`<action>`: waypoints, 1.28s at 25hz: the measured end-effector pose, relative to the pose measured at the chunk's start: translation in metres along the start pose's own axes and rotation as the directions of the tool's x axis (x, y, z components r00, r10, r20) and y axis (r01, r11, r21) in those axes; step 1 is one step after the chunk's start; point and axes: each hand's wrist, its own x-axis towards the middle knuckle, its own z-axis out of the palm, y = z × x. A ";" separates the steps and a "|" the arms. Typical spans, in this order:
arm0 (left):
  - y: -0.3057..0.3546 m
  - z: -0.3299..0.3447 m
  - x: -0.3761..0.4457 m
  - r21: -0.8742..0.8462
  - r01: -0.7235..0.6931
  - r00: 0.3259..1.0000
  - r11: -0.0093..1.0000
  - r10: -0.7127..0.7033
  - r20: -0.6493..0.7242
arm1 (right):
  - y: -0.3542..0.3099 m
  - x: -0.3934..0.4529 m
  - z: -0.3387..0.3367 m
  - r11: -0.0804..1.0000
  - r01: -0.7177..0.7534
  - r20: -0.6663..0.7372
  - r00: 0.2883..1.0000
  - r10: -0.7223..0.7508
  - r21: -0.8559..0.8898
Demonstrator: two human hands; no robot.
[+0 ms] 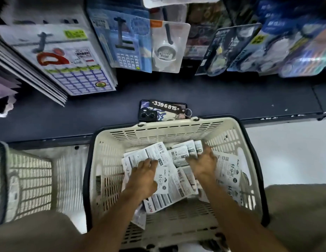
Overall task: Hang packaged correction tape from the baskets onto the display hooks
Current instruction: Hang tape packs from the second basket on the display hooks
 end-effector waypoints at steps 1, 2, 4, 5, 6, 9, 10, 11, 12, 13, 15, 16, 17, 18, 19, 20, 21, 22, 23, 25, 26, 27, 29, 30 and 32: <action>0.002 -0.001 0.002 -0.030 -0.001 1.000 1.000 0.000 -0.020 | -0.005 0.006 -0.002 0.998 -0.050 0.039 0.998 0.049 0.036; 0.003 -0.003 0.004 -0.064 0.001 0.999 0.998 -0.004 -0.045 | -0.009 0.008 -0.005 0.992 -0.105 0.120 0.988 0.096 0.074; 0.005 -0.008 0.005 -0.131 0.011 0.995 0.991 -0.024 -0.095 | -0.013 0.005 0.000 0.974 -0.185 0.349 0.928 0.130 0.130; 0.005 -0.009 0.004 -0.161 0.019 0.993 0.987 -0.038 -0.112 | -0.012 0.001 0.008 0.974 -0.190 0.416 0.901 0.123 0.124; 0.006 -0.011 0.003 -0.187 0.022 0.990 0.982 -0.047 -0.130 | -0.013 -0.005 0.018 0.980 -0.167 0.431 0.896 0.103 0.111; 0.004 -0.013 0.002 -0.229 0.007 0.981 0.973 -0.052 -0.189 | -0.016 -0.013 0.040 0.962 -0.160 0.375 0.924 0.068 0.221; 0.003 -0.014 0.001 -0.242 0.002 0.979 0.970 -0.051 -0.196 | -0.017 -0.012 0.041 0.956 -0.157 0.358 0.932 0.059 0.250; 0.002 -0.013 -0.001 -0.257 0.000 0.979 0.966 -0.052 -0.196 | -0.018 -0.010 0.039 0.964 -0.142 0.342 0.938 0.059 0.223; 0.002 -0.014 -0.004 -0.269 0.000 0.979 0.963 -0.055 -0.195 | -0.018 -0.008 0.036 0.974 -0.138 0.333 0.940 0.071 0.181; 0.001 -0.014 -0.006 -0.282 0.002 0.980 0.959 -0.058 -0.191 | -0.018 -0.005 0.031 0.974 -0.156 0.327 0.940 0.096 0.162; 0.001 -0.015 -0.007 -0.289 0.001 0.977 0.957 -0.063 -0.204 | -0.018 -0.006 0.016 0.958 -0.210 0.323 0.936 0.140 0.193; 0.002 -0.017 -0.007 -0.284 0.001 0.976 0.959 -0.063 -0.210 | -0.017 -0.008 0.005 0.951 -0.220 0.309 0.940 0.147 0.217; 0.003 -0.020 -0.006 -0.279 0.009 0.975 0.960 -0.070 -0.210 | -0.015 -0.009 -0.008 0.950 -0.210 0.289 0.947 0.139 0.232; 0.005 -0.024 -0.006 -0.289 0.021 0.976 0.957 -0.082 -0.202 | -0.015 -0.010 -0.024 0.950 -0.179 0.266 0.958 0.109 0.254; 0.009 -0.028 -0.006 -0.327 0.034 0.976 0.945 -0.102 -0.192 | -0.015 -0.011 -0.041 0.953 -0.134 0.225 0.972 0.073 0.271; 0.013 -0.033 -0.007 -0.414 0.043 0.978 0.909 -0.123 -0.169 | -0.017 -0.016 -0.059 0.956 -0.080 0.182 0.983 0.029 0.282; 0.018 -0.038 -0.009 -0.560 0.046 0.983 0.828 -0.136 -0.120 | -0.023 -0.023 -0.077 0.957 -0.025 0.158 0.987 -0.022 0.291; 0.024 -0.044 -0.011 -0.720 0.075 0.989 0.690 -0.146 -0.037 | -0.031 -0.031 -0.092 0.950 0.035 0.150 0.985 -0.085 0.311; 0.030 -0.052 -0.013 -0.835 0.145 0.988 0.531 -0.119 0.096 | -0.039 -0.042 -0.108 0.937 0.118 0.126 0.978 -0.167 0.328; 0.038 -0.073 -0.020 -0.910 0.268 0.943 0.315 0.108 0.316 | -0.053 -0.073 -0.139 0.889 0.363 0.006 0.925 -0.380 0.280; 0.042 -0.083 -0.024 -0.928 0.285 0.912 0.238 0.230 0.339 | -0.060 -0.091 -0.154 0.840 0.499 -0.046 0.864 -0.501 0.214; 0.046 -0.094 -0.028 -0.947 0.276 0.893 0.163 0.320 0.316 | -0.064 -0.110 -0.169 0.770 0.623 -0.081 0.782 -0.618 0.139; 0.059 -0.122 -0.043 -0.977 0.214 0.893 0.002 0.405 0.197 | -0.074 -0.147 -0.195 0.569 0.822 -0.107 0.563 -0.819 -0.026; 0.067 -0.135 -0.050 -0.978 0.187 0.892 -0.094 0.433 0.129 | -0.077 -0.160 -0.204 0.446 0.887 -0.105 0.436 -0.894 -0.119; 0.087 -0.162 -0.069 -0.978 0.083 0.876 -0.194 0.482 -0.021 | -0.075 -0.173 -0.218 0.205 0.911 -0.061 0.197 -0.979 -0.358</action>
